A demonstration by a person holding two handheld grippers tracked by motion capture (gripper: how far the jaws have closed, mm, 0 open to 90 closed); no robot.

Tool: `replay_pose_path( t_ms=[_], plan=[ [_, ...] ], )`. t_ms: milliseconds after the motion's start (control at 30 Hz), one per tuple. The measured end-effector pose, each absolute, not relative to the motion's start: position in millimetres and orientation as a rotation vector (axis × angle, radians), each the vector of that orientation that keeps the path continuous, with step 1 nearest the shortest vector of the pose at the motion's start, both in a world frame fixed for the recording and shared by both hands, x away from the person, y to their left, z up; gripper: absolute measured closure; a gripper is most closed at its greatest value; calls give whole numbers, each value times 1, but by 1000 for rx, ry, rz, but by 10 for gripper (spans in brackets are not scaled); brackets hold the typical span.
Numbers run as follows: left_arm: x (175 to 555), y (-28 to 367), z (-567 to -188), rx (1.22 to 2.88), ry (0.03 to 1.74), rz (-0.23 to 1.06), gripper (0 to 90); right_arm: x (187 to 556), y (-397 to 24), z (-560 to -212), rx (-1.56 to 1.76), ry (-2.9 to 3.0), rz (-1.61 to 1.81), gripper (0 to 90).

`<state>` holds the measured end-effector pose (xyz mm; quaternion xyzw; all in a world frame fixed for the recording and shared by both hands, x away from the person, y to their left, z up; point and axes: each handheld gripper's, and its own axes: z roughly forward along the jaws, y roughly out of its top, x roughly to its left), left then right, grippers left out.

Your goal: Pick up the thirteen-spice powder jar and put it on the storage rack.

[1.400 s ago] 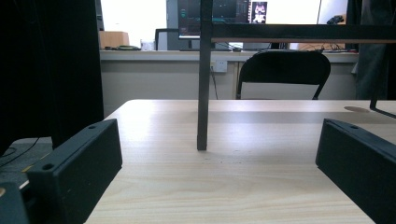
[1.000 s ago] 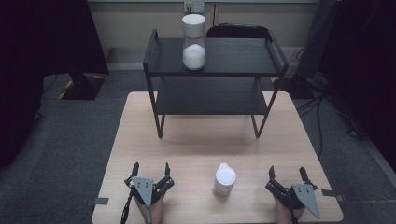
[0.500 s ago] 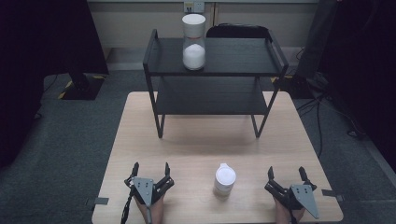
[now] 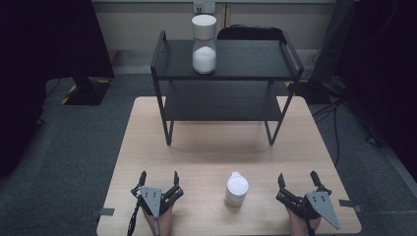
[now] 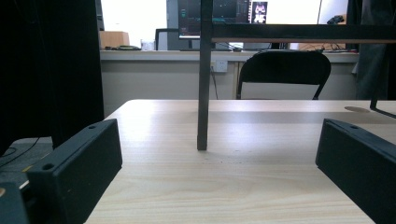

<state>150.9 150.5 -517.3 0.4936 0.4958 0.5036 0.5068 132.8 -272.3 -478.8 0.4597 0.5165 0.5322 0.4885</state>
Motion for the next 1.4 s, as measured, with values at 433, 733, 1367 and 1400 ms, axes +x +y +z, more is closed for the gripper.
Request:
replay_pose_path(
  t_ms=[433,733,1367,1400],
  plan=[
    [151,150,-517,1189,1197,1216,0,134,-242,-459,955,1338,1567,0],
    [151,150,-517,1189,1198,1217,0,130,-216,-475,921,1404,1637,0],
    [151,150,-517,1189,1197,1215,1,114,-187,-491,933,1448,1501,121],
    [151,150,-517,1189,1197,1216,1,115,-188,-491,938,1457,1499,126]
  ],
)
